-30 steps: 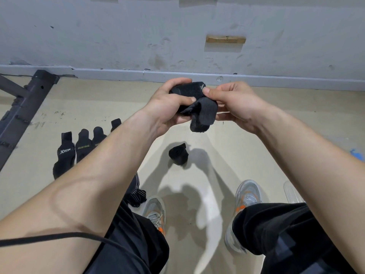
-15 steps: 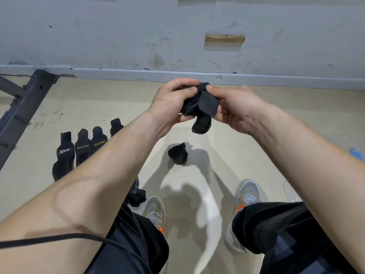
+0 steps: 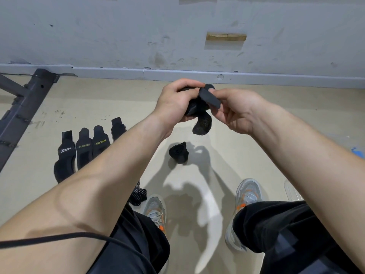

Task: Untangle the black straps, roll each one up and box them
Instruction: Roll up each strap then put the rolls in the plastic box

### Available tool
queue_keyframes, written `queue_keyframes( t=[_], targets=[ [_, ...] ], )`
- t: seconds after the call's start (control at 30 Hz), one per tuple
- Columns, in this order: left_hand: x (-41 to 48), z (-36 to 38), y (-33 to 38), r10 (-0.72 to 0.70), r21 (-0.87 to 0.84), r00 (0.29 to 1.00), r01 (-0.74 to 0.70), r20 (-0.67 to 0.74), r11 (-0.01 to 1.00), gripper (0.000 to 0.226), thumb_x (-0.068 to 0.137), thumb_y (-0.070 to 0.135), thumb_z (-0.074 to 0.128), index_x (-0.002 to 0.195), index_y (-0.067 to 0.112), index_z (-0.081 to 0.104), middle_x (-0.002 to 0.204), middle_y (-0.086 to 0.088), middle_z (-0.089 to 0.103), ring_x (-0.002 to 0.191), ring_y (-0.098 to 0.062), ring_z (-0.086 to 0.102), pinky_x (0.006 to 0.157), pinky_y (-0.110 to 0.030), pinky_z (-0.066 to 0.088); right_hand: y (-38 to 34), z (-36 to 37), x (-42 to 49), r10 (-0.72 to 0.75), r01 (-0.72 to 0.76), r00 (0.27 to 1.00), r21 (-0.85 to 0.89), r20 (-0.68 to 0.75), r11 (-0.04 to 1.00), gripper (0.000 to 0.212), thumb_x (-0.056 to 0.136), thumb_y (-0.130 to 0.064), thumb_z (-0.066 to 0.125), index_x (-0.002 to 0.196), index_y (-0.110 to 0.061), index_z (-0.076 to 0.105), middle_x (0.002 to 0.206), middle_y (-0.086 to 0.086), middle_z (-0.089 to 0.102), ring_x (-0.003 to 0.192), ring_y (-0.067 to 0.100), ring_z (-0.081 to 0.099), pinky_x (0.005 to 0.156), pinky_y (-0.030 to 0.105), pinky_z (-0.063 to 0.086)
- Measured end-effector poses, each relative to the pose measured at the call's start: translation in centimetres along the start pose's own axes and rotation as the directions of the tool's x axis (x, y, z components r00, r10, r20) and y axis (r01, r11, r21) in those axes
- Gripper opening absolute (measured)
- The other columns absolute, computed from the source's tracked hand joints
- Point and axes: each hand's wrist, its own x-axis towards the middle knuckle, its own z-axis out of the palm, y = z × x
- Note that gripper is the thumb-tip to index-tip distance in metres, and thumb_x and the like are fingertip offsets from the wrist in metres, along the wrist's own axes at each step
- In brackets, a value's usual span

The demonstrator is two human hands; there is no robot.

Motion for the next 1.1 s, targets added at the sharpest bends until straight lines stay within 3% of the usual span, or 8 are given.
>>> queue_keyframes(
  t=[0.17, 0.37, 0.5, 0.6, 0.67, 0.77, 0.93, 1.1],
  targets=[
    [0.0, -0.2, 0.5, -0.023, -0.035, 1.0, 0.024, 0.014, 0.999, 0.019, 0.093, 0.014, 0.061, 0.102, 0.024, 0.075, 0.089, 0.005, 0.072, 0.08, -0.012, 0.07, 0.077, -0.036, 0.063, 0.2, -0.1, 0.3, -0.085, 0.081, 0.996, 0.128, 0.03, 0.988, 0.009, 0.1, -0.001, 0.057, 0.098, -0.01, 0.056, 0.065, 0.004, 0.072, 0.053, 0.011, 0.07, 0.051, 0.021, 0.055],
    [-0.4, -0.4, 1.0, -0.126, -0.185, 0.992, 0.119, -0.027, 0.976, 0.022, 0.096, 0.021, 0.052, 0.085, 0.023, 0.071, 0.065, 0.01, 0.072, 0.083, -0.023, 0.071, 0.087, -0.05, 0.061, -0.3, -0.3, -0.2, -0.051, 0.021, 0.976, 0.138, 0.212, 0.99, 0.045, 0.087, 0.012, 0.028, 0.106, 0.002, 0.067, 0.089, 0.011, 0.074, 0.078, 0.014, 0.075, 0.074, 0.023, 0.061],
    [-0.7, -0.7, 1.1, -0.151, -0.214, 0.988, 0.143, -0.019, 0.966, 0.025, 0.095, 0.02, 0.046, 0.085, 0.02, 0.069, 0.06, 0.01, 0.07, 0.083, -0.026, 0.071, 0.093, -0.054, 0.058, -0.3, -0.2, 0.1, -0.134, 0.139, 0.972, -0.017, 0.193, 0.99, 0.027, 0.089, 0.013, 0.058, 0.114, 0.006, 0.062, 0.085, 0.014, 0.074, 0.075, 0.018, 0.075, 0.077, 0.026, 0.062],
    [-0.9, -0.6, 1.2, -0.157, -0.178, 0.987, 0.157, 0.015, 0.971, 0.03, 0.094, 0.021, 0.041, 0.088, 0.021, 0.07, 0.063, 0.009, 0.072, 0.079, -0.026, 0.072, 0.094, -0.054, 0.058, -0.2, -0.4, 0.7, -0.216, 0.246, 0.967, -0.261, 0.135, 0.934, 0.032, 0.085, -0.001, 0.076, 0.113, 0.002, 0.059, 0.076, 0.009, 0.073, 0.062, 0.014, 0.071, 0.062, 0.024, 0.059],
    [-1.1, -0.3, 1.2, -0.157, -0.147, 0.986, 0.163, 0.049, 0.976, 0.031, 0.094, 0.022, 0.039, 0.087, 0.021, 0.07, 0.064, 0.009, 0.072, 0.076, -0.025, 0.072, 0.094, -0.053, 0.057, -0.1, -0.6, 1.1, -0.318, 0.334, 0.941, -0.439, 0.113, 0.834, 0.022, 0.085, -0.009, 0.079, 0.094, -0.008, 0.06, 0.061, -0.001, 0.067, 0.049, 0.009, 0.06, 0.051, 0.022, 0.05],
    [-1.2, 0.1, 1.1, -0.168, -0.123, 0.981, 0.179, 0.1, 0.976, 0.026, 0.095, 0.029, 0.043, 0.091, 0.02, 0.068, 0.064, 0.011, 0.071, 0.068, -0.019, 0.071, 0.091, -0.052, 0.058, -0.3, -1.1, 1.6, -0.516, 0.458, 0.845, -0.691, 0.141, 0.56, 0.027, 0.084, -0.018, 0.08, 0.071, -0.018, 0.056, 0.042, -0.016, 0.045, 0.042, 0.005, 0.041, 0.048, 0.02, 0.037],
    [-0.9, 0.1, 1.1, -0.11, -0.055, 0.976, 0.123, 0.186, 0.991, 0.024, 0.095, 0.041, 0.064, 0.108, 0.021, 0.07, 0.085, 0.007, 0.075, 0.089, -0.019, 0.075, 0.089, -0.046, 0.061, -0.5, -1.7, 2.2, -0.578, 0.549, 0.794, -0.635, 0.192, 0.543, 0.027, 0.086, -0.019, 0.079, 0.074, -0.009, 0.057, 0.042, -0.015, 0.028, 0.045, 0.007, 0.025, 0.045, 0.023, 0.024],
    [-0.8, -0.3, 0.2, -0.031, 0.045, 0.972, 0.021, 0.233, 0.999, 0.024, 0.091, 0.021, 0.075, 0.114, 0.021, 0.067, 0.098, 0.001, 0.073, 0.092, -0.017, 0.075, 0.077, -0.035, 0.061, -0.4, -2.0, 2.4, -0.531, 0.509, 0.834, -0.578, 0.15, 0.638, 0.028, 0.084, -0.024, 0.082, 0.072, -0.014, 0.058, 0.053, -0.008, 0.046, 0.046, 0.006, 0.041, 0.05, 0.022, 0.035]
  ],
)
